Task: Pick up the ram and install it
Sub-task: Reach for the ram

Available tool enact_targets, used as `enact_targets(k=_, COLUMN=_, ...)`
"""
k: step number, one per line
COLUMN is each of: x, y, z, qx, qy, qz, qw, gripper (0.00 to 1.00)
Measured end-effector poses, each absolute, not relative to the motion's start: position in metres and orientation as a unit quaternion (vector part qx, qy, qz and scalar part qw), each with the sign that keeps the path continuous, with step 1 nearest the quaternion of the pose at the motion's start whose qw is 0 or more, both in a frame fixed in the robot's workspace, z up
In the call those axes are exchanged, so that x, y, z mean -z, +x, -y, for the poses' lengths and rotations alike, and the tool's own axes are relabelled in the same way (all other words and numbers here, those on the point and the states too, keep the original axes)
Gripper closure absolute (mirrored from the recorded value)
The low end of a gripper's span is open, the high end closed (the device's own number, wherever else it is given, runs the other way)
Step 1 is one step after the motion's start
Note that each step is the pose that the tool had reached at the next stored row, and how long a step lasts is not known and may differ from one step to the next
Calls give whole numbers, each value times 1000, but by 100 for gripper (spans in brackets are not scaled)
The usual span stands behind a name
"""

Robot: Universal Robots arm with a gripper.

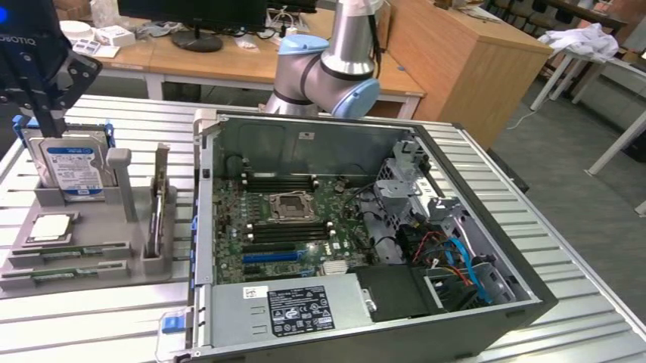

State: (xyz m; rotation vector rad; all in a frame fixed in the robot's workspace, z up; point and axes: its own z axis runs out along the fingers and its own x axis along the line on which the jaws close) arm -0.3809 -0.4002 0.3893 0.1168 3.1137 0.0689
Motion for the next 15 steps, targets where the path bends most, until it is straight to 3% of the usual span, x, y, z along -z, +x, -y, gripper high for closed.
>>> enact_targets(k=15, x=-389, y=-381, z=423, qx=-22, qy=37, qz=-999, qw=12, gripper=89)
